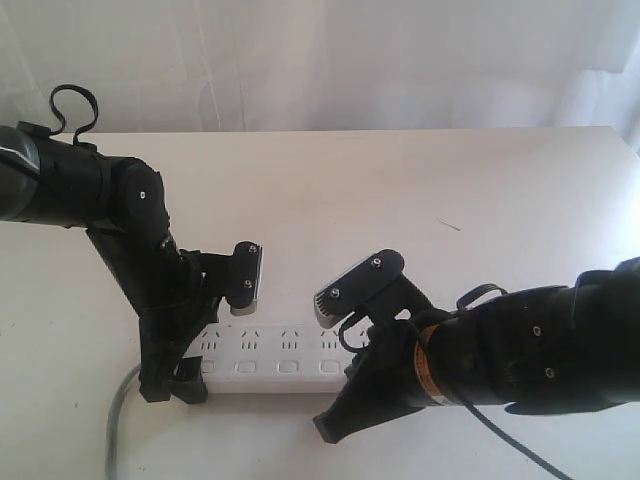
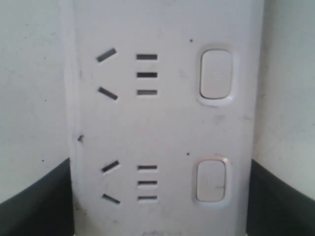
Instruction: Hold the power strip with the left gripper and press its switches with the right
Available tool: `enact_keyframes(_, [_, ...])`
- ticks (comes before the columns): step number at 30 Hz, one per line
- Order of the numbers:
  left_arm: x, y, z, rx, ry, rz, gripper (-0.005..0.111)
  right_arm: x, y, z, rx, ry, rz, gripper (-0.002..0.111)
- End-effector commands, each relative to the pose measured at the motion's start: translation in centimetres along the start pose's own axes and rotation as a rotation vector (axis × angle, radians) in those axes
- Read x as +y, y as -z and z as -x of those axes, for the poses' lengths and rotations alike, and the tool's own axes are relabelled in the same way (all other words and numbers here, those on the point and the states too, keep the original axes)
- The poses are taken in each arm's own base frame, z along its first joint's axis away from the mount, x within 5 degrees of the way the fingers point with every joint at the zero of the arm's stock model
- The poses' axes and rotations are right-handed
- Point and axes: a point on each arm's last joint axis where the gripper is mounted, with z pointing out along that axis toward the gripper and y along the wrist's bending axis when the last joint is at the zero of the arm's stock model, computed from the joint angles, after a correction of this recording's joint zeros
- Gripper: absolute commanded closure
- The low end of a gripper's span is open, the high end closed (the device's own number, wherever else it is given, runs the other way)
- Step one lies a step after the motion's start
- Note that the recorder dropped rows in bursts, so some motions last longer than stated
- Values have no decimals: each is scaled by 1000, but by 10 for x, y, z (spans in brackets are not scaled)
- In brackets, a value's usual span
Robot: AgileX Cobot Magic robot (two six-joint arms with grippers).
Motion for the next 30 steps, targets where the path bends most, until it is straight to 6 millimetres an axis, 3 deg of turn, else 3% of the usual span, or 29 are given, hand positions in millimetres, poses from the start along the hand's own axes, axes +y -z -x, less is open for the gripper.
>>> enact_keyframes(1, [-16,-26,-17,109,10,-153,107,-4,7,5,-14,25,-45,108])
enact_keyframes(13, [-17,-26,-17,115,10,-170,107,-8,8,15,-28,36,-90,108])
enact_keyframes(21, [-18,-26,-18,122,9,-185,107,-9,-9,2,51,37,-99,108])
enact_keyframes(30, [-18,-26,-18,123,5,-176,107,-18,-9,-9,117,39,-194,108])
